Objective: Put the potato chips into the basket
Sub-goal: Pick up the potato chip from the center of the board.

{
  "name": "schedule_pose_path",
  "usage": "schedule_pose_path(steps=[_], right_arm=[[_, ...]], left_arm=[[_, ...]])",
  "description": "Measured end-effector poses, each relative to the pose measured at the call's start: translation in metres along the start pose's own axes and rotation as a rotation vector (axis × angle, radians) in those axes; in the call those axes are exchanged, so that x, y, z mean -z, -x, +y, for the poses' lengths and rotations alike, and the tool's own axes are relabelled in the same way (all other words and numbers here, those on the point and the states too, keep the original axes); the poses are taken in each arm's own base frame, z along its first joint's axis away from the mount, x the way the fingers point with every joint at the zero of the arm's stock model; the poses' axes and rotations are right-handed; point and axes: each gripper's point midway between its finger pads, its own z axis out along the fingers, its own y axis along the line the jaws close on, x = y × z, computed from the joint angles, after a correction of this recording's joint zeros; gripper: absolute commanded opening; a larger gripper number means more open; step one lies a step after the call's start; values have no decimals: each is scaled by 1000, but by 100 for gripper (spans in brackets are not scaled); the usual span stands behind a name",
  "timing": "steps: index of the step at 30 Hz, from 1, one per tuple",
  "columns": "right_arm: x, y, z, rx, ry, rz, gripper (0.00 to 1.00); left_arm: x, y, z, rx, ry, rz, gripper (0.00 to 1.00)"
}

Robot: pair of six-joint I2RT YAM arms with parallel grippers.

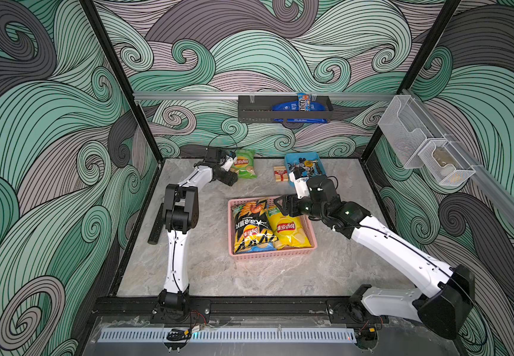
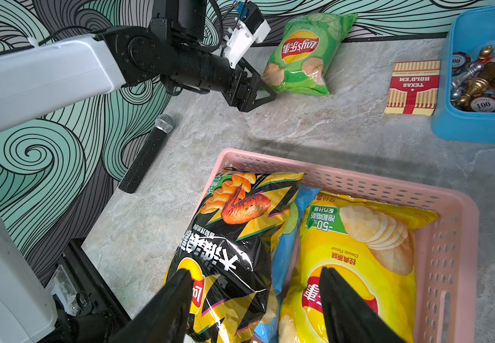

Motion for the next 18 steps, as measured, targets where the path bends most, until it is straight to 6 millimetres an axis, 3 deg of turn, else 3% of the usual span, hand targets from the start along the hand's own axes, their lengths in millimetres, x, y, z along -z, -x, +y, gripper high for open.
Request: schedule_pose_path(steps=[7,12,15,18], right_arm=[[0,0,0,-2,4,2,71],[0,-2,1,-2,11,8,71],[-1,-3,0,-4,10,11,71],[-1,-2,-1,-5,8,9,70]], left_arm=[[-6,9,4,-39,-1,-17,70],[-14,12,8,-50,-1,-21,56],[-17,10,7,-51,-8,-13,39],[-19,6,5,-52,-21,-4,8]])
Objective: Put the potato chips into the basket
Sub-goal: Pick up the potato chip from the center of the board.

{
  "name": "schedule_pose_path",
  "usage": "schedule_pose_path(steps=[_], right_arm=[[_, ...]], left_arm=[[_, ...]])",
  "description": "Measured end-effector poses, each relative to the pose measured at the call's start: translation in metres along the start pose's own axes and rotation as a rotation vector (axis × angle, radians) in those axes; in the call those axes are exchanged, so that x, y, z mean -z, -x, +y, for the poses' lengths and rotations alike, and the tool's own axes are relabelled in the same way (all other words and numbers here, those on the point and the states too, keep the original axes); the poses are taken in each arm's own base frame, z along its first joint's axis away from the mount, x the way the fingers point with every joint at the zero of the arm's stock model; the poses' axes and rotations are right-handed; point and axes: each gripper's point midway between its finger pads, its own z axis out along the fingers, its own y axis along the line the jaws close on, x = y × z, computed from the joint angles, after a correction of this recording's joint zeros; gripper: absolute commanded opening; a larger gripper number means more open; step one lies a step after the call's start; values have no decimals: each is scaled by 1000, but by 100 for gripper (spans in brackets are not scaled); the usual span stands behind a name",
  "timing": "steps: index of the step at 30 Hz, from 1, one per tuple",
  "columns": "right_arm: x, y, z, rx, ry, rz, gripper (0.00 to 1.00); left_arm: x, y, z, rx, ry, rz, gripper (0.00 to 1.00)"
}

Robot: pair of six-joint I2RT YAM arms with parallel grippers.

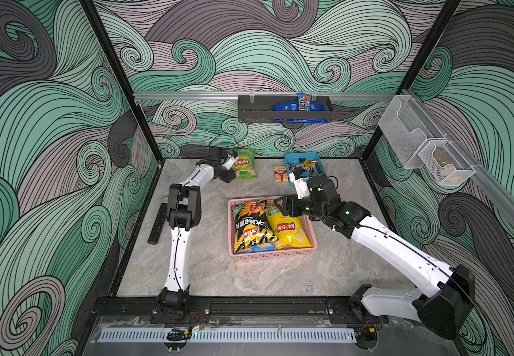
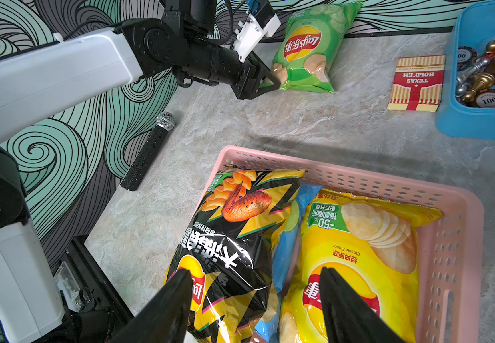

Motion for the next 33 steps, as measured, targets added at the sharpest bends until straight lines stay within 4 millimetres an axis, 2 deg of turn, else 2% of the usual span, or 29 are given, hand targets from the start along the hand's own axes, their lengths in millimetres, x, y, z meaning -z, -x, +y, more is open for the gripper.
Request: schedule_pose_path(steps=[1,8,13,15,21,27,30,33], right_arm=[[0,0,0,0,-1,0,70],[-1,-2,-2,-2,-4,4,70],[-1,-5,-4,-3,-8,10,70],[-1,-7,-5,-4,-10,12,70],[10,-6,-6,-4,-7,-13,70],[25,-1,-9,-7,-13,-58,70],[32,1,-11,-9,-15,-77,70],[39,1,-13,-11,-18,-95,70]], left_arm=[[0,0,0,2,-2,1,0],[3,-1,-4,9,-17,10,0],[25,6,-13,4,-44,1,0],[41,15,-17,-1,-51,-18,0],[120,69,-31,-39,-55,-175,0],[196,110,-51,-84,-52,-315,0],[218,121,-66,-111,-64,-348,0],[229,126,-89,-154,-101,-341,0]])
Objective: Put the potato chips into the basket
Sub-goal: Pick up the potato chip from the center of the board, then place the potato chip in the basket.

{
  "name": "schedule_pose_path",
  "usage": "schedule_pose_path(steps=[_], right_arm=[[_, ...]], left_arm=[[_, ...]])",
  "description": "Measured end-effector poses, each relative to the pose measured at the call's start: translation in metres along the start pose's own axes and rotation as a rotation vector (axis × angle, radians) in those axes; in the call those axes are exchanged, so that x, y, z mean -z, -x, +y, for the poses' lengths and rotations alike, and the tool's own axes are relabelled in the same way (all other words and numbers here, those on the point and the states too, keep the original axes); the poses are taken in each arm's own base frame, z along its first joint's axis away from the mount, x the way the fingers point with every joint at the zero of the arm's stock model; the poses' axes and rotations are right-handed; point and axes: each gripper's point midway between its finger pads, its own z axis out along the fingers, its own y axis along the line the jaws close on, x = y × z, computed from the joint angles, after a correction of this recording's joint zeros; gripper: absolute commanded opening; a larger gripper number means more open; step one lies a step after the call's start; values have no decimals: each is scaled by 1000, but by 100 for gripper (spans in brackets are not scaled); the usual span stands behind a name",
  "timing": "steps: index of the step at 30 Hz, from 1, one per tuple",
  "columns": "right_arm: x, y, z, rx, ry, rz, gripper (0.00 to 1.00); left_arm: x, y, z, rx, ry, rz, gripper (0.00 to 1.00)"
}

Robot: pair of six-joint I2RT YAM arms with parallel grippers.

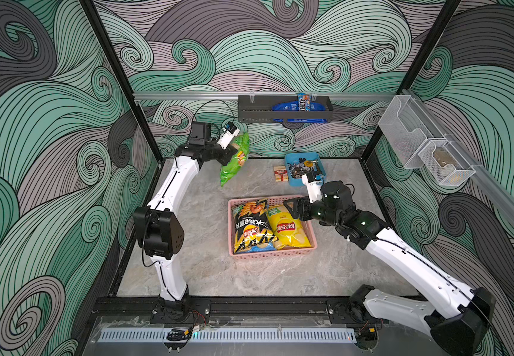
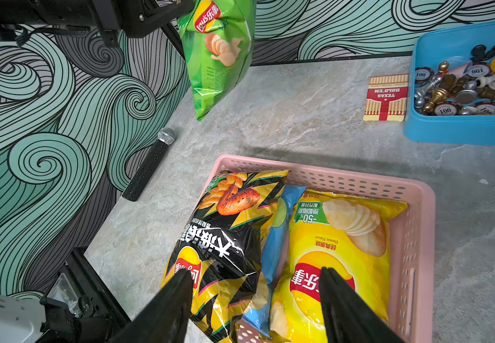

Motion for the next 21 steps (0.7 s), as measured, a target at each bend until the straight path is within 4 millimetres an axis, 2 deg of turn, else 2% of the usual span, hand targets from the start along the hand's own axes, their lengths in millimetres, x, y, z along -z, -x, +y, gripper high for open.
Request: schedule_pose_path(steps=[5,9,12,16,21], right_arm=[[11,3,-8,-7,-19,-37,70],[24,11,-15,-15,-46,-78,70],[38,17,-24,-25,-87,-119,70],[67,29,-44,-61,-172,-207,70],[110,43,-57,-99,-253,-346,68]], left_arm=[[0,18,-59,-108,-123,36,0],[1,32,-129,-250,-247,57,0],[4,35,-186,-374,-336,74,0],[10,32,-253,-556,-429,92,0],[10,24,-300,-768,-454,113,0]])
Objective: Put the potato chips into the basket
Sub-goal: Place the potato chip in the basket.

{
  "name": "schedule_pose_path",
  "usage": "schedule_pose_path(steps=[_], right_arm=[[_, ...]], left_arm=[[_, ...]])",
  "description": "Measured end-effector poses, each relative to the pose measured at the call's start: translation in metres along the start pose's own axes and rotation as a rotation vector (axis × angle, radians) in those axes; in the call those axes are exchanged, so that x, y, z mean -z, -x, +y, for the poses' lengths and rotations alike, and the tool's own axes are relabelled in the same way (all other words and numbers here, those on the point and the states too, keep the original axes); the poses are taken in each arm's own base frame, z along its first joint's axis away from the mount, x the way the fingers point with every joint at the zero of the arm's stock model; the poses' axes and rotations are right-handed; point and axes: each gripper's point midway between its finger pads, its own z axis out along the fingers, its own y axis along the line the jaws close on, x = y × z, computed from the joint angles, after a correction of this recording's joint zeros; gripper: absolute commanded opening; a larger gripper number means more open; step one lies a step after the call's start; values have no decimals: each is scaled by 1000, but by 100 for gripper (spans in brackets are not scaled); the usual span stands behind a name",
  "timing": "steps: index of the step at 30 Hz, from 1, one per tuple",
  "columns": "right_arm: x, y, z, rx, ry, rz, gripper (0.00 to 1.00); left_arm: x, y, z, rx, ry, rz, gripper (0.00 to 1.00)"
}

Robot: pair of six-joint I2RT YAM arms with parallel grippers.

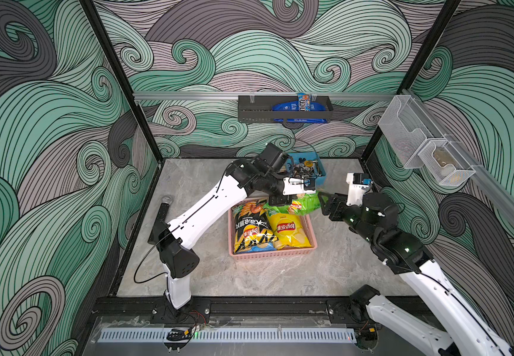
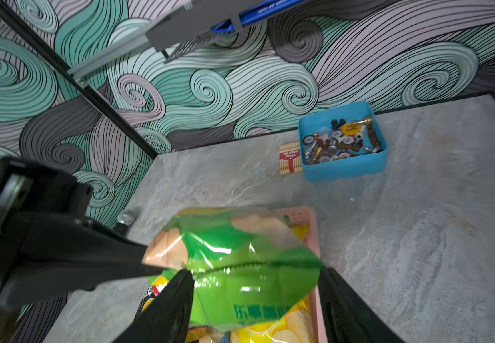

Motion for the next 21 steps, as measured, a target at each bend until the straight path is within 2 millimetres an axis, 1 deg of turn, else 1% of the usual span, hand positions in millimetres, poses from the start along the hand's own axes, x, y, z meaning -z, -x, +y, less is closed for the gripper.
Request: schedule_pose_path(steps=[2,3,4,6,9,11,14,16,21], right_arm=[[14,10,-8,-12,-28,-53,68],[20,14,-11,-17,-40,-76,68],[26,17,-15,-22,-53,-100,70],[37,25,-20,-32,-69,-143,71],[48,33,-24,-43,-83,-186,71],[49,34,-25,-44,-86,-191,71],[46,32,-25,-40,-90,-180,71],[43,30,-25,-36,-95,-168,71],[31,21,-25,-24,-106,-124,71]], left_arm=[[-10,2,-12,-66,-4,34,0],[-15,-1,-18,-94,-9,53,0],[-22,-4,-24,-120,-12,76,0],[-34,-15,-30,-163,-10,122,0],[-49,-37,-32,-211,6,191,0],[-55,-50,-31,-244,30,234,0],[-60,-63,-26,-278,66,279,0],[-61,-67,-20,-288,89,297,0],[-57,-69,-9,-285,132,309,0]])
